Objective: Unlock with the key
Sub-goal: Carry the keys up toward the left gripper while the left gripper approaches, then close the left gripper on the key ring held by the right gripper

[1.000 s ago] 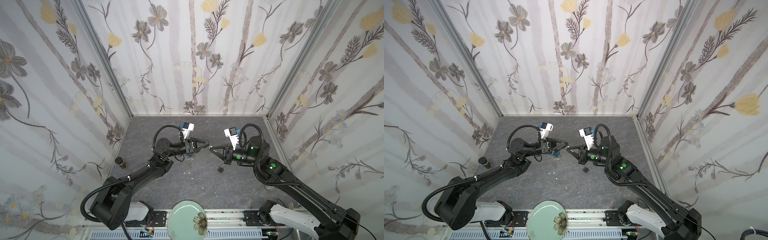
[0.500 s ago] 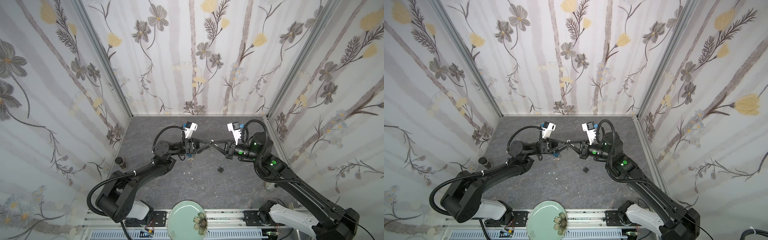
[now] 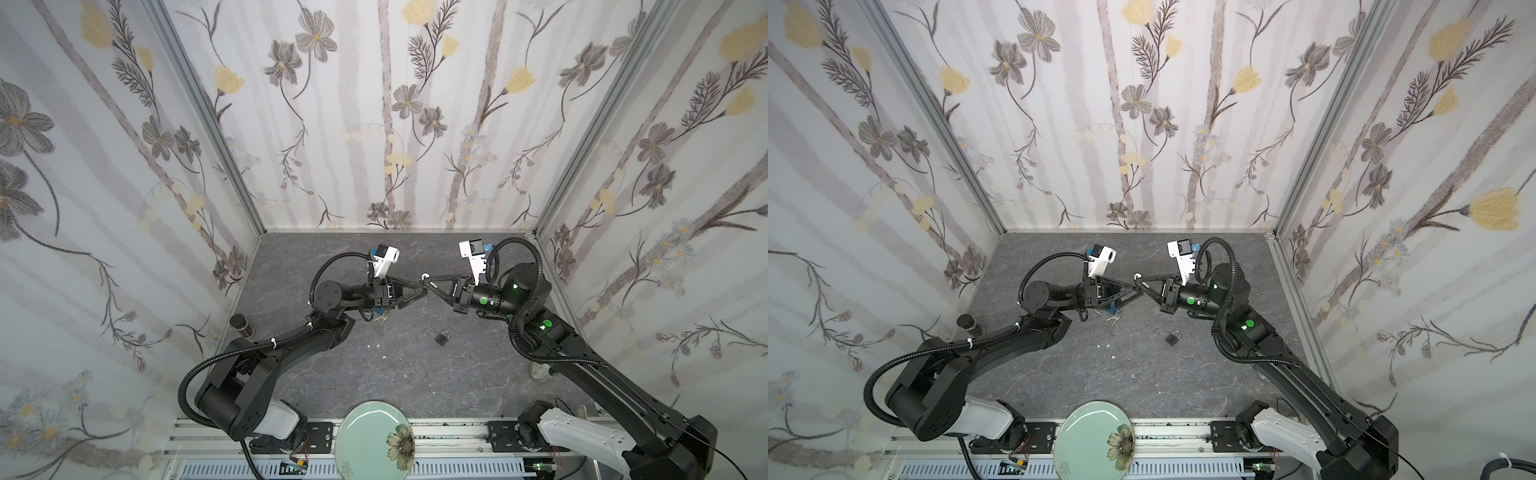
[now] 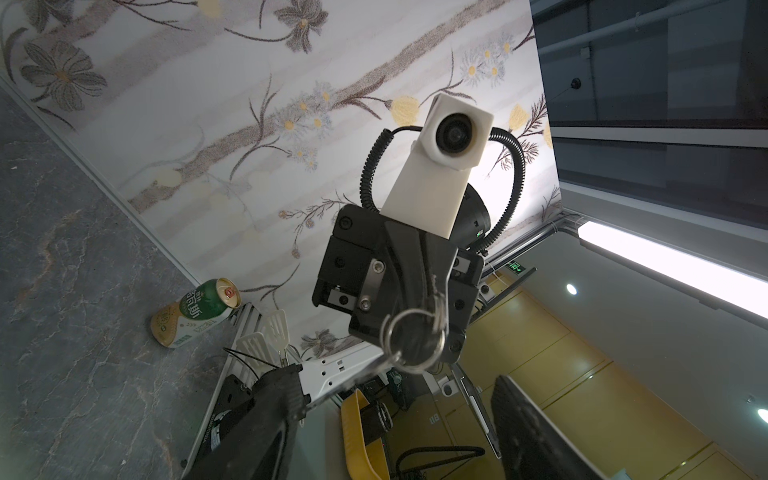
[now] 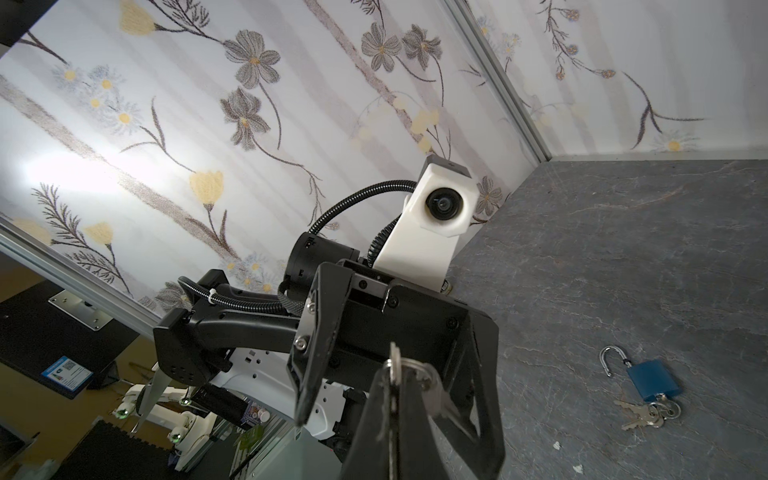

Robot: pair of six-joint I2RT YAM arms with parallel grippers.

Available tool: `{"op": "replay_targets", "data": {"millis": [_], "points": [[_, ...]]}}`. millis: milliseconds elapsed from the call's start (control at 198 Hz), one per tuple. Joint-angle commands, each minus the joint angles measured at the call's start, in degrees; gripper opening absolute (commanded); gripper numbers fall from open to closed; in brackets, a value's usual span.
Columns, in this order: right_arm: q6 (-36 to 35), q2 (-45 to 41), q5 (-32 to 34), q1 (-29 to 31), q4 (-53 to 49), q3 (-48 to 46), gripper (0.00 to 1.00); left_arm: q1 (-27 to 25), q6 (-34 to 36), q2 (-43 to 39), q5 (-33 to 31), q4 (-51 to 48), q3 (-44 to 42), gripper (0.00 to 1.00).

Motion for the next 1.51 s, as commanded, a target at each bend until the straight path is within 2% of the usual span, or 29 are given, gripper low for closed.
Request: {"op": "replay_targets", "data": {"millis": [0, 635, 963, 1104, 1200, 1508], "points": [[2.4, 0.6, -1.8, 0.1, 5.2, -0.8, 0.0, -0.1, 0.0, 0.0, 0.6, 3.0, 0.5, 0.75], [2.5, -2.9, 2.3, -1.8, 5.3, -4.0, 0.0, -0.1, -0.1, 0.2, -0.2, 3.0, -0.4, 0.32], [3.3, -3.7, 2.2, -2.1, 6.2, -4.9, 0.0, 0.0, -0.3, 0.8, -0.1, 3.1, -0.3, 0.14], [3.3, -4.1, 2.4, -2.1, 6.3, -5.2, 0.0, -0.1, -0.4, 1.1, -0.2, 3.1, -0.3, 0.11], [3.3, -4.2, 2.3, -2.1, 6.3, -5.4, 0.0, 0.0, -0.5, 1.1, -0.4, 3.1, -0.4, 0.19], [3.6, -4.6, 2.0, -2.2, 6.5, -5.9, 0.0, 0.2, -0.6, 1.5, -0.9, 3.1, -0.6, 0.21]]}}
